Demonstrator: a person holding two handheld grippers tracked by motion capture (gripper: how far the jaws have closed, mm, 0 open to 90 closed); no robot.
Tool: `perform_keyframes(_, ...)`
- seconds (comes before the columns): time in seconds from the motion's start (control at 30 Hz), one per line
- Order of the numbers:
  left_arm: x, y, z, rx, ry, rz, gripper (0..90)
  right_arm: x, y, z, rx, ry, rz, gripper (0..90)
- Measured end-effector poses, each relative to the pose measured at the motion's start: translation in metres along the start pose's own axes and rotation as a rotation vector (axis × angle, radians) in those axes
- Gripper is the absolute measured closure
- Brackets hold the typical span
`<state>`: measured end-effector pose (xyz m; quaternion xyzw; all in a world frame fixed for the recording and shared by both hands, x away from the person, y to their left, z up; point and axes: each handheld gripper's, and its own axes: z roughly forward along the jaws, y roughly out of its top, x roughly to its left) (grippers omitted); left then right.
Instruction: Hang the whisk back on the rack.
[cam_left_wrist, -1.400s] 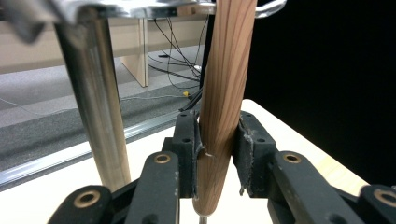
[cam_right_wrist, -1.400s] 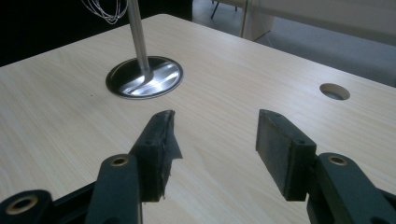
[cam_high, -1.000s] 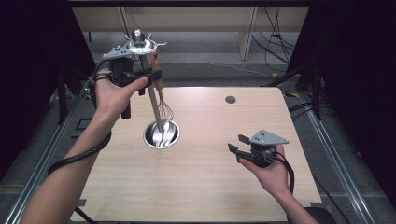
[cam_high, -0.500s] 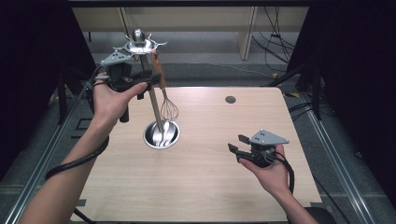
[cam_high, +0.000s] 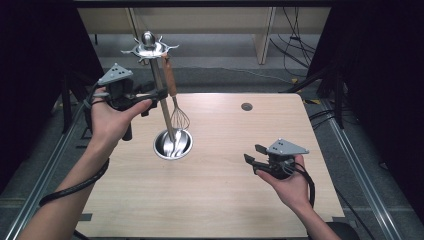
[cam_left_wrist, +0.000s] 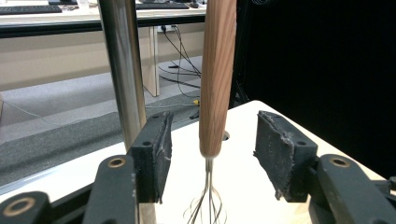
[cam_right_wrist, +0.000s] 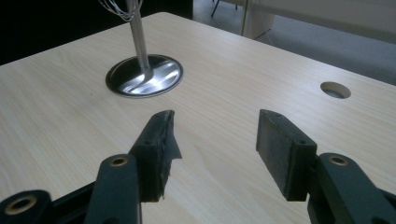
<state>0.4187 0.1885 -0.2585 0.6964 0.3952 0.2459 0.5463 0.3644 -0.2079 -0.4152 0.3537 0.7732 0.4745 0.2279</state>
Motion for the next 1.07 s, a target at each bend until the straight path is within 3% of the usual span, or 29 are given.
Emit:
perform_keyframes(0.37,-0.004,-0.016,-0.014,0.008,-0.017,0.012,43.6,0.001,0.000,-0.001,0.004,0.000,0.011,47.3)
perform_keyframes(0.4,-0.004,-0.017,-0.015,0.007,-0.017,0.011,43.5,-0.001,0.000,-0.001,-0.002,-0.003,-0.005,47.3)
perform_keyframes(0.47,-0.005,-0.019,-0.018,0.007,-0.018,0.011,43.3,0.001,0.001,-0.002,0.012,0.003,0.013,47.3)
perform_keyframes(0.5,-0.005,-0.020,-0.019,0.006,-0.019,0.012,43.2,-0.001,0.001,-0.002,0.008,0.000,-0.005,47.3)
perform_keyframes(0.6,-0.005,-0.023,-0.021,0.006,-0.020,0.012,43.1,0.001,0.001,-0.002,0.011,0.003,0.012,47.2)
perform_keyframes(0.73,-0.007,-0.036,-0.024,0.011,-0.014,0.017,42.8,0.000,0.000,-0.001,-0.001,-0.003,0.007,47.2)
perform_keyframes(0.8,-0.008,-0.048,-0.026,0.007,-0.009,0.024,42.7,-0.001,-0.001,-0.002,0.005,0.002,-0.001,47.1)
perform_keyframes(0.87,-0.009,-0.065,-0.026,0.010,-0.003,0.034,42.1,0.000,-0.002,-0.002,0.006,-0.001,0.021,47.0)
perform_keyframes(0.9,-0.009,-0.077,-0.027,0.009,-0.001,0.038,41.8,0.001,-0.002,-0.002,0.011,0.001,0.041,46.9)
perform_keyframes(1.0,-0.009,-0.112,-0.027,0.014,-0.003,0.049,41.1,-0.001,-0.004,-0.003,0.023,0.005,0.033,46.3)
perform_keyframes(1.03,-0.008,-0.128,-0.027,0.011,-0.006,0.038,41.0,-0.004,-0.004,-0.002,0.018,0.010,0.011,46.1)
perform_keyframes(1.07,-0.007,-0.140,-0.027,0.008,-0.003,0.021,41.0,-0.004,-0.005,-0.002,0.029,0.009,0.029,46.0)
